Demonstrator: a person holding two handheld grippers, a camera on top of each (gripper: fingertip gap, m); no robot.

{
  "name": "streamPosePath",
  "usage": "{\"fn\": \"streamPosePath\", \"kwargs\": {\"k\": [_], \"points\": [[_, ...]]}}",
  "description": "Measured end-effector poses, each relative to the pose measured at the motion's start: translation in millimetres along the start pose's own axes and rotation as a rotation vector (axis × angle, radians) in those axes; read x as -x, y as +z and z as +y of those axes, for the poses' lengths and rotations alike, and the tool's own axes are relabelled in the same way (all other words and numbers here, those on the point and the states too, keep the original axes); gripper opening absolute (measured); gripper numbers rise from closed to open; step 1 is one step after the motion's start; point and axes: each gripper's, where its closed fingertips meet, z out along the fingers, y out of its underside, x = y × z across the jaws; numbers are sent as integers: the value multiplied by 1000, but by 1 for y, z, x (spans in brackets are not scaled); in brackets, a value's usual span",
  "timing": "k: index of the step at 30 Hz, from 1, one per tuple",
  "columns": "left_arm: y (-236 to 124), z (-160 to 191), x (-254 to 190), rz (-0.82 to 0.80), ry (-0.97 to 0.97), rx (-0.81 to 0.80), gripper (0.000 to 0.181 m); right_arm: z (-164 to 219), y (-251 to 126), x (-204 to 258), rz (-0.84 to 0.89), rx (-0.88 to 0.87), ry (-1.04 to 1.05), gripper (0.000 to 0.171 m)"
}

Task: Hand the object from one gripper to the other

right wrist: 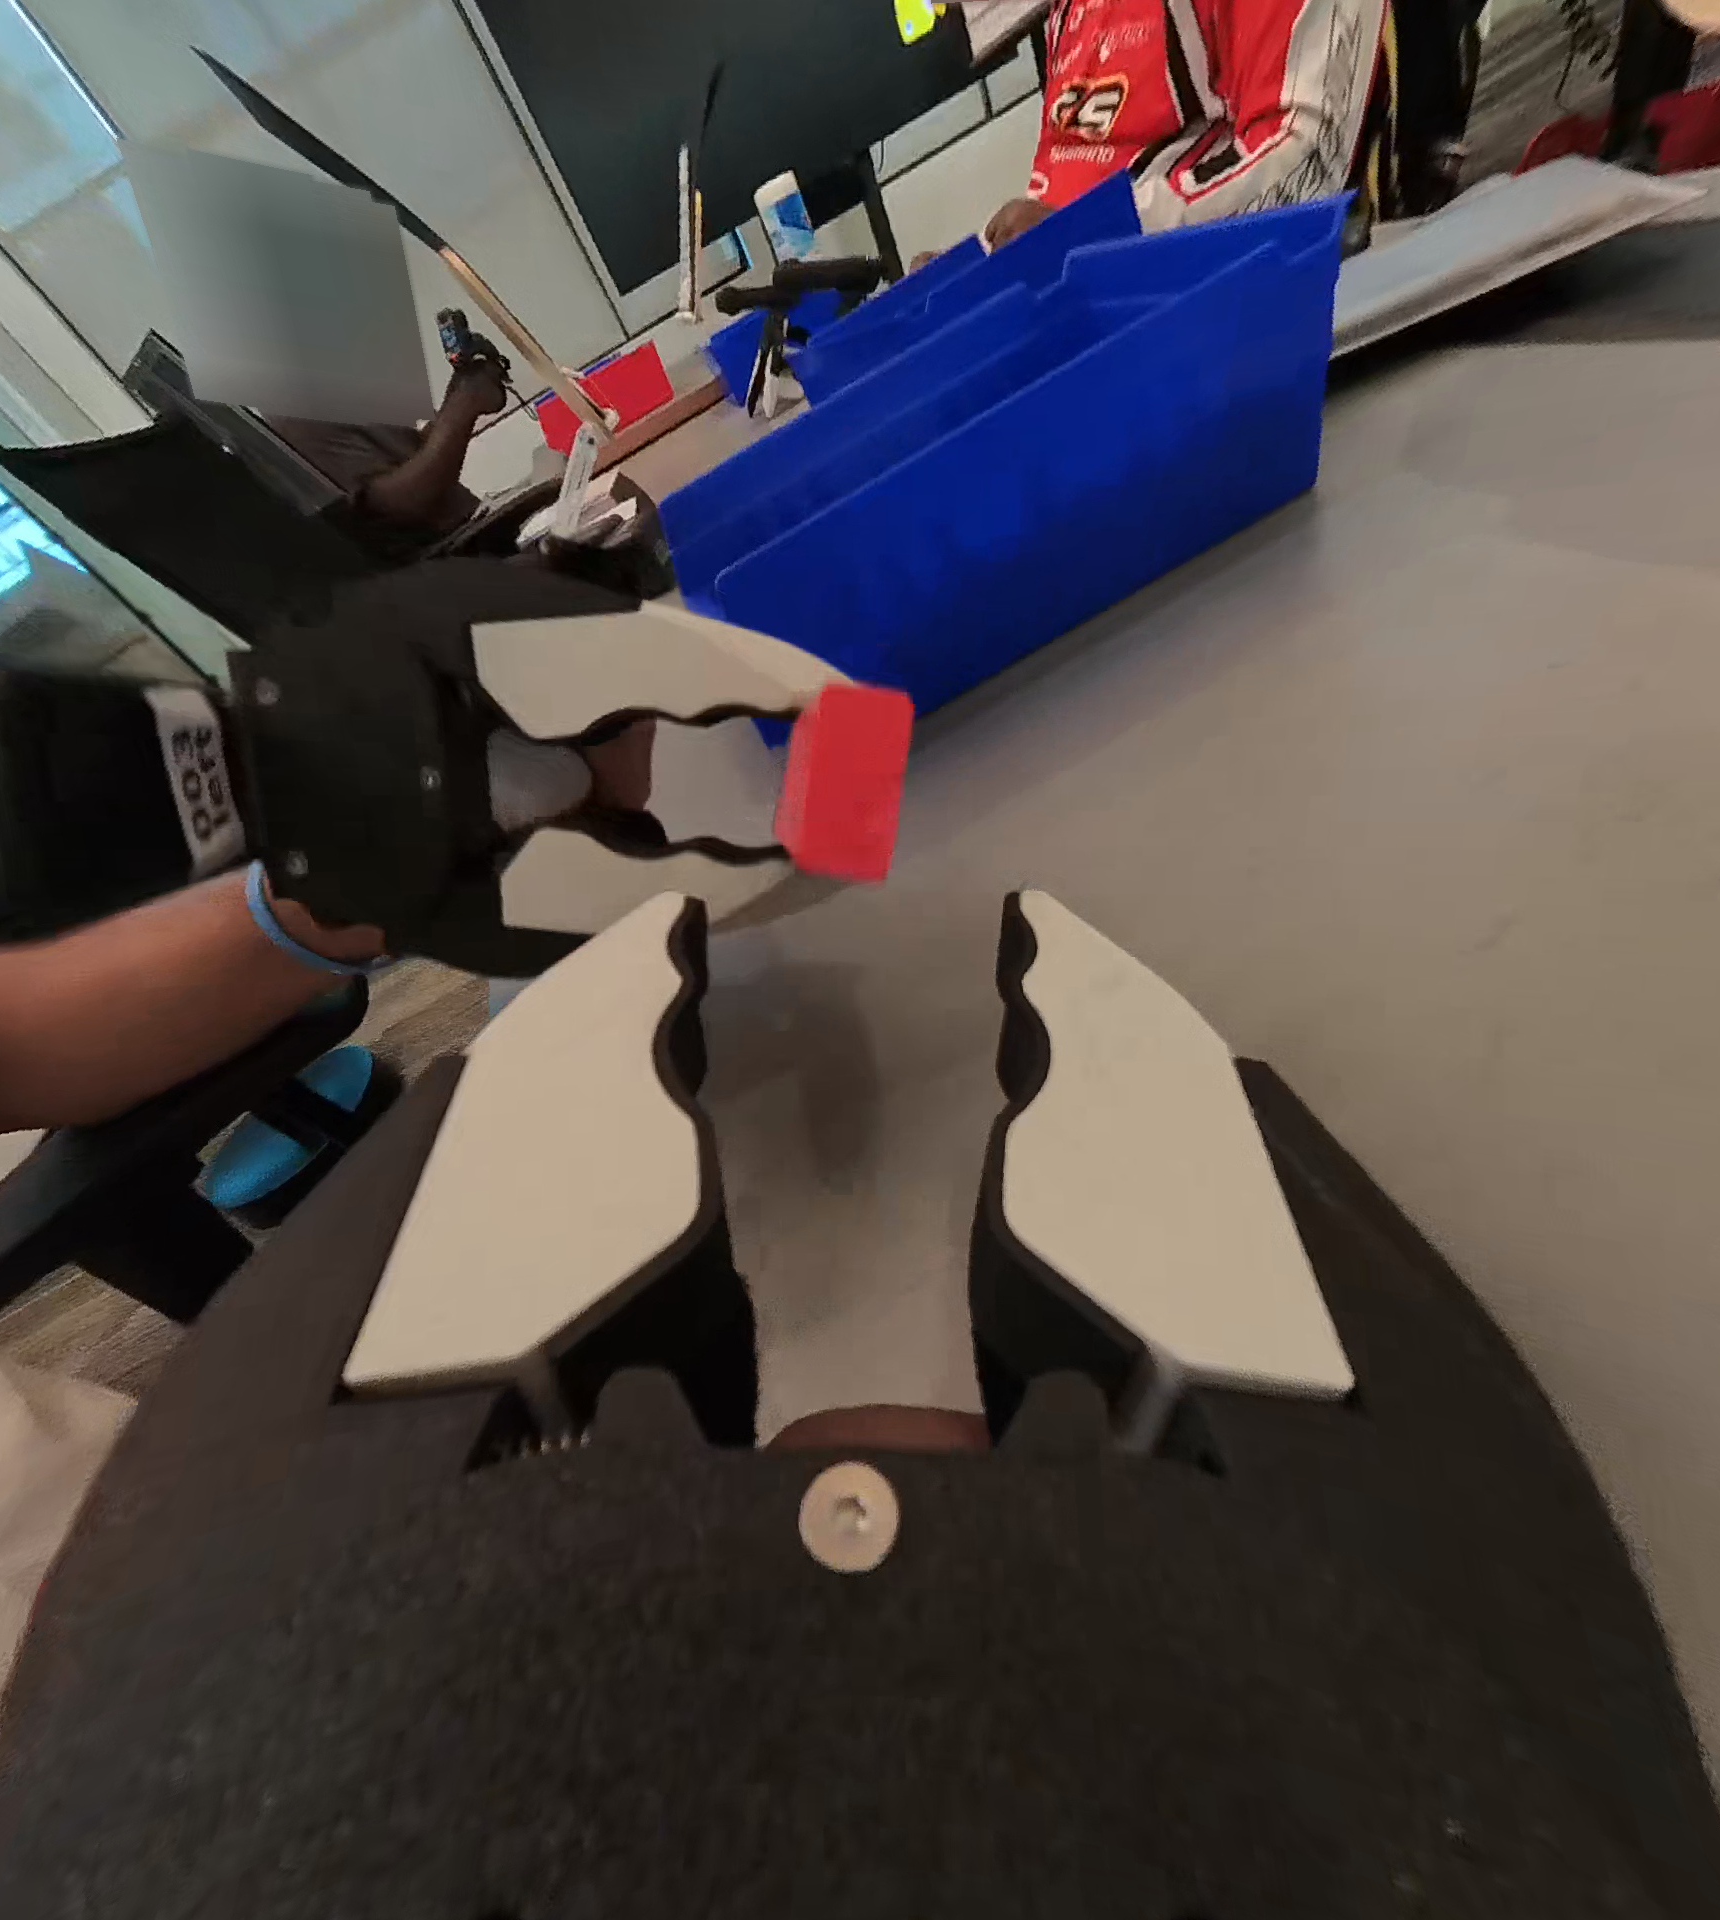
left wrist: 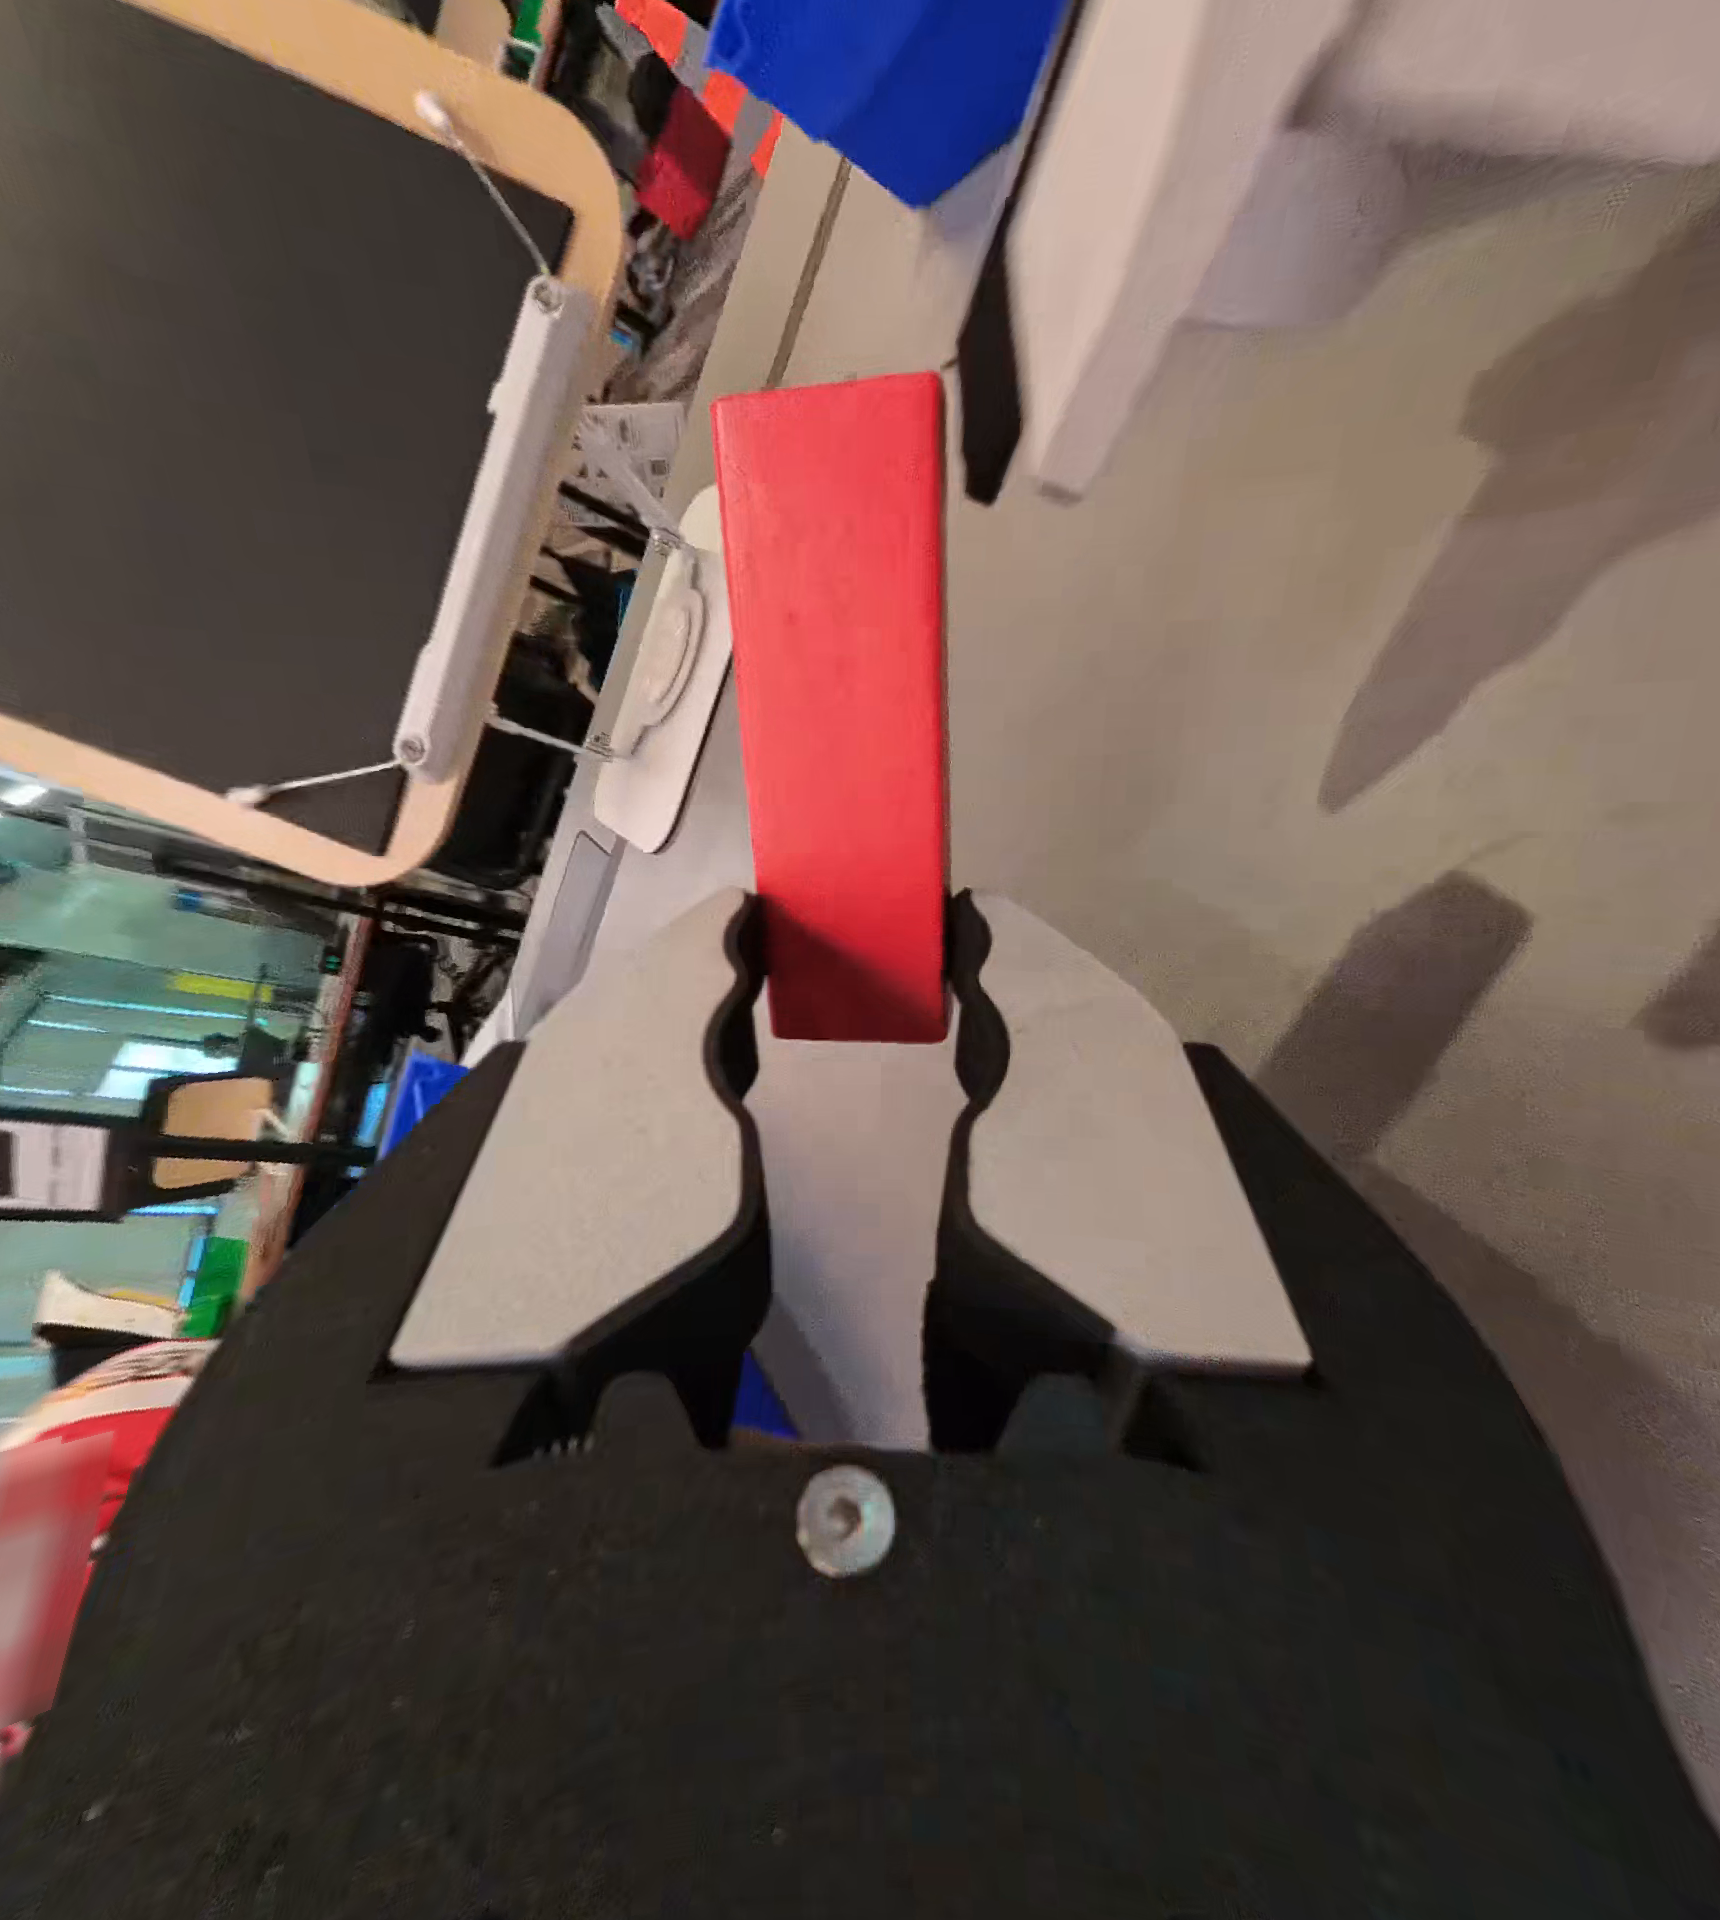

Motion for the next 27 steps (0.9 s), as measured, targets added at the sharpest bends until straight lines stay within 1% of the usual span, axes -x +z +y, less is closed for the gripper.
{"fn": "streamPosePath", "kwargs": {"k": [2,4,5,7,9,12,14,16,19,20,22,24,25,27], "points": [[0,-4,-5,-16,70,4,34,0,5,1,-12,11,14,52],[-1,-7,-7,-48,168,17,34,-1,8,2,-27,15,25,46],[-1,-8,-8,-63,206,21,34,0,10,3,-35,23,31,39],[0,-9,-12,-71,256,32,34,4,12,5,-60,49,38,18],[0,-9,-13,-91,289,41,34,8,11,6,-75,75,49,17],[1,-11,-18,-61,211,4,34,7,8,6,-92,84,67,17],[-1,-13,-22,3,98,-31,35,7,4,2,-89,86,82,17],[-7,-19,-20,86,-73,-110,37,3,-3,-2,-105,64,123,17],[-18,-34,-9,270,-459,-254,44,-13,-20,5,-231,-33,207,17],[-23,-40,-4,342,-596,-321,45,-20,-26,10,-290,-70,228,17],[-38,-57,-5,582,-834,-452,46,-31,-36,20,-380,-131,240,17],[-49,-70,0,741,-1036,-556,45,-38,-40,26,-418,-174,217,16],[-52,-74,2,788,-1102,-599,43,-39,-41,29,-434,-183,202,16],[-55,-79,4,826,-1179,-642,39,-40,-39,36,-464,-188,193,17]]}}
